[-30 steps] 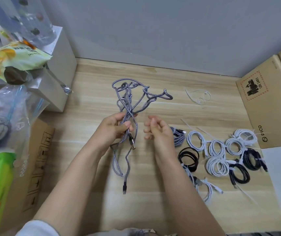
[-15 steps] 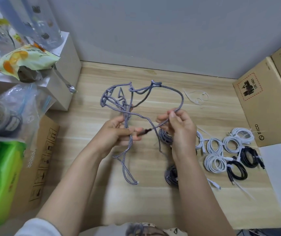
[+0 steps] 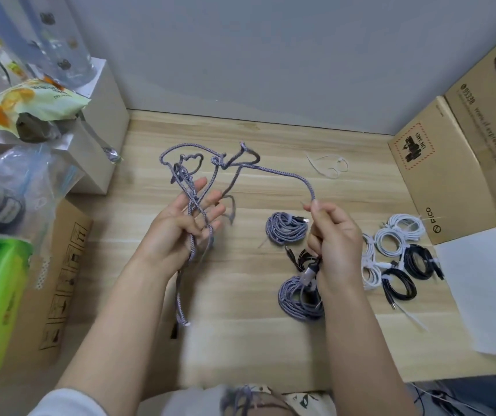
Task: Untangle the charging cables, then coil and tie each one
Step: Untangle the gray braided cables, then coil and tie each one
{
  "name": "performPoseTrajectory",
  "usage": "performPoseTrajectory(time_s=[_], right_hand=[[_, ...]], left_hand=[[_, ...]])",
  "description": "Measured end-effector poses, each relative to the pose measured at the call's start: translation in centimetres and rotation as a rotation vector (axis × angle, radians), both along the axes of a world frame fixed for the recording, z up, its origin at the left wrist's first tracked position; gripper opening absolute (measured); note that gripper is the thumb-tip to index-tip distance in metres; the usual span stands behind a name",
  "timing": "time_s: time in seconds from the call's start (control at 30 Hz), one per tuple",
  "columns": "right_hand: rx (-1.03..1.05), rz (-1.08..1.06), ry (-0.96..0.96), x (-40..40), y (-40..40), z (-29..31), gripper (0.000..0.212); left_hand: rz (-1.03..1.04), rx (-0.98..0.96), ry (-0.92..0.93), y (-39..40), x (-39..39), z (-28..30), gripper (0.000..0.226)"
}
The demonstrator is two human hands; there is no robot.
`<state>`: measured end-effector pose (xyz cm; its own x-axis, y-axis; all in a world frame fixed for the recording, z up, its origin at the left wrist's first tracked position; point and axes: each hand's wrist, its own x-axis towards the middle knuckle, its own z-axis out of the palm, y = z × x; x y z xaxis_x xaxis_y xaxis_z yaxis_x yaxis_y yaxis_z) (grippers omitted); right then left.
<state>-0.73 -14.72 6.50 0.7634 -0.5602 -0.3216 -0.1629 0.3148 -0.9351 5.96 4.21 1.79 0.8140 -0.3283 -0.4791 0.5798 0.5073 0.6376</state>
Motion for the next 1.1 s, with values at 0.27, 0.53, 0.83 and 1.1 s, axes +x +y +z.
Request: performPoseTrajectory(time_s=[0.27, 0.53, 0.83, 1.1], right_hand=[[-0.133, -0.162, 0.011, -0.5, -0.4, 0.1, 0.011], [-0.177, -0.3, -0.107, -0.5, -0.4, 0.9, 0.011], [-0.582, 0.088, -0.233, -1.0, 2.4, 0.2, 0.02], [-0.92, -0.062, -0.107, 1.8, 1.7, -0.3, 0.012]], left_hand=[[-0.034, -0.093, 0.035, 0.4, -0.2, 0.3, 0.033], [0.105, 0.287, 0.054, 0.4, 0.7, -0.5, 0.014], [0.097, -0.135, 0.191, 0.8, 1.4, 1.1, 0.02], [-0.287, -0.382, 0.084, 1.8, 1.1, 2.9, 0.031]])
